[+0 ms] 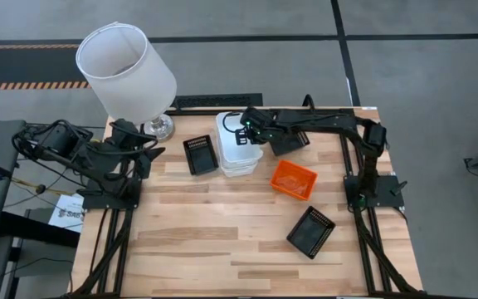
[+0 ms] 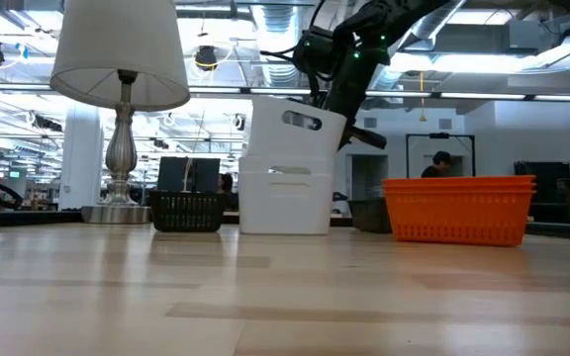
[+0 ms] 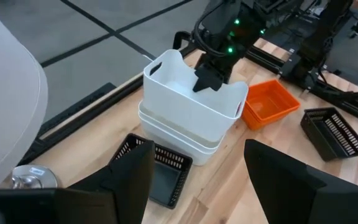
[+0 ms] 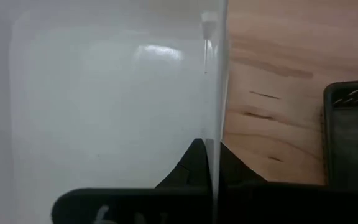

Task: Stack baskets by color
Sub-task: Stack the bottom white bin on the white bins

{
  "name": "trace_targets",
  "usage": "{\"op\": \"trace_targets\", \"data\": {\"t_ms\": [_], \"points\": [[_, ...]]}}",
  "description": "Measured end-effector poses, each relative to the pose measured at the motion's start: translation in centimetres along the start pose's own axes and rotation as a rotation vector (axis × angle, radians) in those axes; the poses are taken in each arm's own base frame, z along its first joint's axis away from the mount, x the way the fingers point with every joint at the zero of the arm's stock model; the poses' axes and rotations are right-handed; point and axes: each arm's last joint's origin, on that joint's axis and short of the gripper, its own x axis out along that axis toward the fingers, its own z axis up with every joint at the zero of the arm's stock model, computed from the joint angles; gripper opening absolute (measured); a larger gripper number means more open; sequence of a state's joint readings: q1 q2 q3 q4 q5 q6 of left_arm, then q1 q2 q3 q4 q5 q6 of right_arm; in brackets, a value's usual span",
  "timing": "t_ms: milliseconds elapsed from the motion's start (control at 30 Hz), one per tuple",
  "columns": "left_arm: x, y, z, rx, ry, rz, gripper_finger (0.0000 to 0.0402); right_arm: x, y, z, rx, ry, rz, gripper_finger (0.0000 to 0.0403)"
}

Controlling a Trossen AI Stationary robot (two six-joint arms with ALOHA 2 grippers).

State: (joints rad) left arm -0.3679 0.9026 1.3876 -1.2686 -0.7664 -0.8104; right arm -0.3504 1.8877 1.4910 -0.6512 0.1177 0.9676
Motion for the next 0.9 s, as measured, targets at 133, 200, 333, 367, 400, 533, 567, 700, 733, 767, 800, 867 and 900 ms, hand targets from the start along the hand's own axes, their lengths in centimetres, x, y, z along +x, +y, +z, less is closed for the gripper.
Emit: {"op": "trace_targets", "data": {"t_ms": [133,200,333,367,400,533,567,700,733,767,800,867,900], "points": [[-0.01,0.01,0.00,0.001,-0.001,0.001,0.0238,0.00,0.12,0.08,-0.006,-0.016,0.006,0.0018],[-0.01,0.01,0.00,0.001,-0.001,0.001,0.0238,0.02,0.07,0.31,-0.004,-0.023,0.013,0.0028],[-0.01,0.01,0.00,0.001,-0.001,0.001,0.0238,0.03,0.00,0.47,0.003,-0.029,0.013,0.0046],[-0.01,0.01,0.00,0.001,-0.001,0.001,0.0238,0.03,0.01,0.46,0.003,-0.029,0.013,0.0049],[-0.01,0.01,0.00,0.001,-0.001,0.001,0.0238,0.03,0.01,0.44,0.002,-0.028,0.012,0.0051],[-0.01,0.01,0.00,0.001,-0.001,0.001,0.0238,0.04,0.00,0.48,0.003,-0.029,0.013,0.0057],[-0.01,0.01,0.00,0.001,-0.001,0.001,0.0238,0.04,-0.04,0.52,0.004,-0.029,0.012,0.0059],[-0.01,0.01,0.00,0.002,0.000,0.001,0.0238,0.05,-0.06,0.56,0.005,-0.024,0.016,0.0072],[-0.01,0.01,0.00,0.002,0.000,0.001,0.0238,0.05,-0.06,0.55,0.005,-0.021,0.018,0.0078],[-0.01,0.01,0.00,0.002,0.000,0.001,0.0238,0.05,-0.04,0.53,0.005,-0.019,0.019,0.0084],[-0.01,0.02,-0.01,0.002,0.000,0.001,0.0238,0.05,-0.04,0.52,0.005,-0.018,0.020,0.0092],[-0.01,0.04,-0.02,0.005,0.001,0.003,0.0238,0.04,-0.02,0.49,0.005,-0.016,0.021,0.0108],[-0.01,0.06,-0.04,0.007,0.003,0.004,0.0238,0.04,-0.02,0.50,0.005,-0.016,0.022,0.0116]]}}
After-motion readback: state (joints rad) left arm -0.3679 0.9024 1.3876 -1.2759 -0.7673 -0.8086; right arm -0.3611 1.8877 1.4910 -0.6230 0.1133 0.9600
